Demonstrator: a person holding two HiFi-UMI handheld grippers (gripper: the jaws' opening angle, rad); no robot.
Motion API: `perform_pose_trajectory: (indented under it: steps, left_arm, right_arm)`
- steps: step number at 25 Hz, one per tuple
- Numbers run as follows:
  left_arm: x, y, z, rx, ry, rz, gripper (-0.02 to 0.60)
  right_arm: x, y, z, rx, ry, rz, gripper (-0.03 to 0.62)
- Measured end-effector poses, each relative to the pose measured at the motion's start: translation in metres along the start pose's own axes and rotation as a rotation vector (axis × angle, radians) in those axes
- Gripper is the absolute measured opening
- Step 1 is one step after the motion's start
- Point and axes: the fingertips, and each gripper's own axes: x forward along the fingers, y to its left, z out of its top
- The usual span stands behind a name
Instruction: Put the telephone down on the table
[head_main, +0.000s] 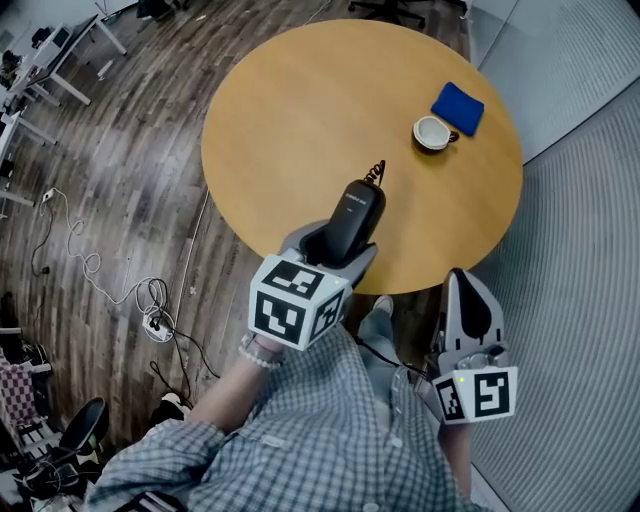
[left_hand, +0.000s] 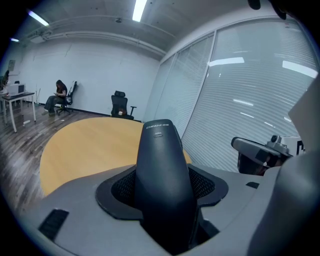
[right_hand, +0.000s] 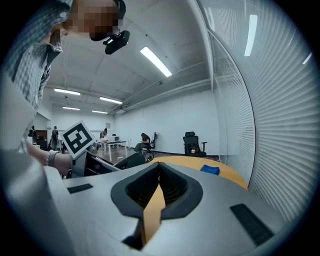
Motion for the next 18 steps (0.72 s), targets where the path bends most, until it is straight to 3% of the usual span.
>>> perform_pose_trajectory:
  steps: [9, 18]
  left_arm:
    - [0.092, -0.012, 0.036, -0.033, 0.049, 0.021, 0.281]
    - [0.163, -0.008, 0.028, -0.048, 0.121, 0.059, 0.281]
  right_arm:
    - [0.025, -0.083, 0.009, 0.019, 0.044, 0.004, 0.011]
    - [0.032, -0.126, -0.004, 0.045, 0.074, 0.010, 0.011]
